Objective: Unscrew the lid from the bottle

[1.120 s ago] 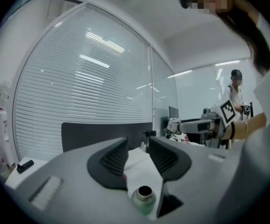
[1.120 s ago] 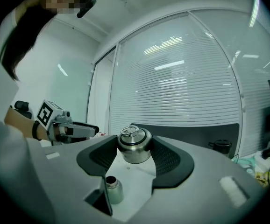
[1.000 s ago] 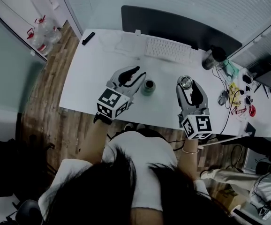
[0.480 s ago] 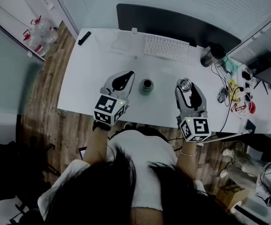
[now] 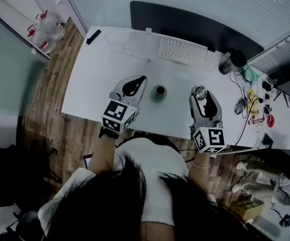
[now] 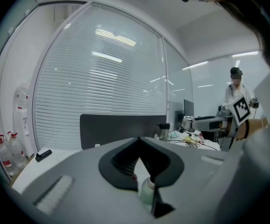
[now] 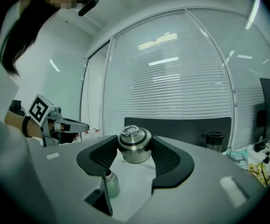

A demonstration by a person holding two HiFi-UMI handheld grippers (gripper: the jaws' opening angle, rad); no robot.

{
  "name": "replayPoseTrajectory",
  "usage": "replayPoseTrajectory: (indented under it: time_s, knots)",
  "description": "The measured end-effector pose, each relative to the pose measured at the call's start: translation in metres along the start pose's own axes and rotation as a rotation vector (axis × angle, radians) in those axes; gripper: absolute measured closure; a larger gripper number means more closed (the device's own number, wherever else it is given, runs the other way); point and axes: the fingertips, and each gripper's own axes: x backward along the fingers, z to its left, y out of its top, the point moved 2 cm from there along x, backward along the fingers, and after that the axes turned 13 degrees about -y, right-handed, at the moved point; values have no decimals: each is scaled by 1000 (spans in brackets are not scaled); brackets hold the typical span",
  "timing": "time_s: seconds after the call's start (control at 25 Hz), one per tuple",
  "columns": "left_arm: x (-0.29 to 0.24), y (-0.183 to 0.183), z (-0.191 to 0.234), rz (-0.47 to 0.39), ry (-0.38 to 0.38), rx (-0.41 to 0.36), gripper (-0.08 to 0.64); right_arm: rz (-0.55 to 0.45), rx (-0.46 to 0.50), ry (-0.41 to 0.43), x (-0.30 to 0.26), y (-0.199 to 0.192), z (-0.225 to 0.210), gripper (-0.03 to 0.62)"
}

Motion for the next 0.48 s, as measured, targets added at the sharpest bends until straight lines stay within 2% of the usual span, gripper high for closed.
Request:
replayPoseTrajectory:
  time_s: [0.48]
  knots:
    - [-1, -2, 3, 5, 6, 6, 502, 16, -16, 15, -5, -6, -1, 364]
